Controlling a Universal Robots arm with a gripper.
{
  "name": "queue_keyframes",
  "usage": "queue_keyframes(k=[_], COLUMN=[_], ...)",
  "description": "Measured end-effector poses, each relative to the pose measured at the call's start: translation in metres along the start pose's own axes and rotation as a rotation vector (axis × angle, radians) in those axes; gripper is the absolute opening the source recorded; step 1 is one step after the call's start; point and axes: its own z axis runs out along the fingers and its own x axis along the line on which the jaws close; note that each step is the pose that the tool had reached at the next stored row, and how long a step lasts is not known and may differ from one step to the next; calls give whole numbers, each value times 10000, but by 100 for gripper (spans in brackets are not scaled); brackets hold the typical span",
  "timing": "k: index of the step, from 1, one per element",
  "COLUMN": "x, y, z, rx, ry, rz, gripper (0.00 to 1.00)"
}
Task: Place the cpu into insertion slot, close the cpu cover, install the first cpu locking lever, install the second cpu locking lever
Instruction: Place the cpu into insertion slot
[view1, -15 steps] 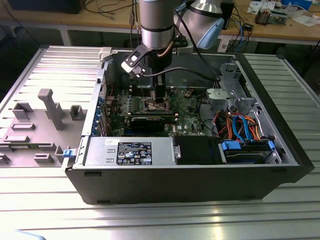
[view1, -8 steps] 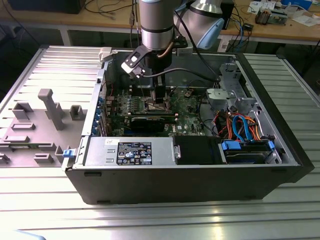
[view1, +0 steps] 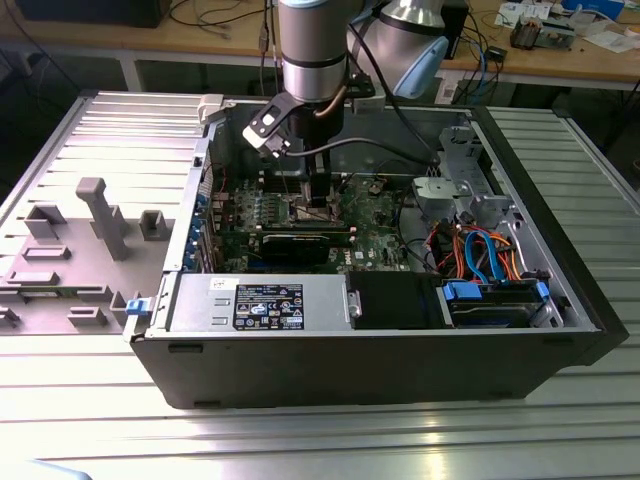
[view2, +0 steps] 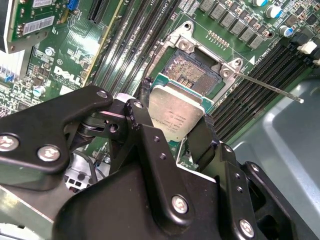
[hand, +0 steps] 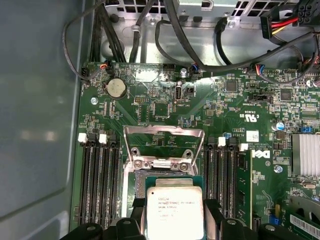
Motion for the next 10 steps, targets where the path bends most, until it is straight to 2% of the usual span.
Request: queue_keyframes(k=[4, 10], x=[33, 41], y=[0, -1], z=[22, 38], rx=[0, 1], ry=[-1, -4], rz=[-1, -1], gripper=[55, 55])
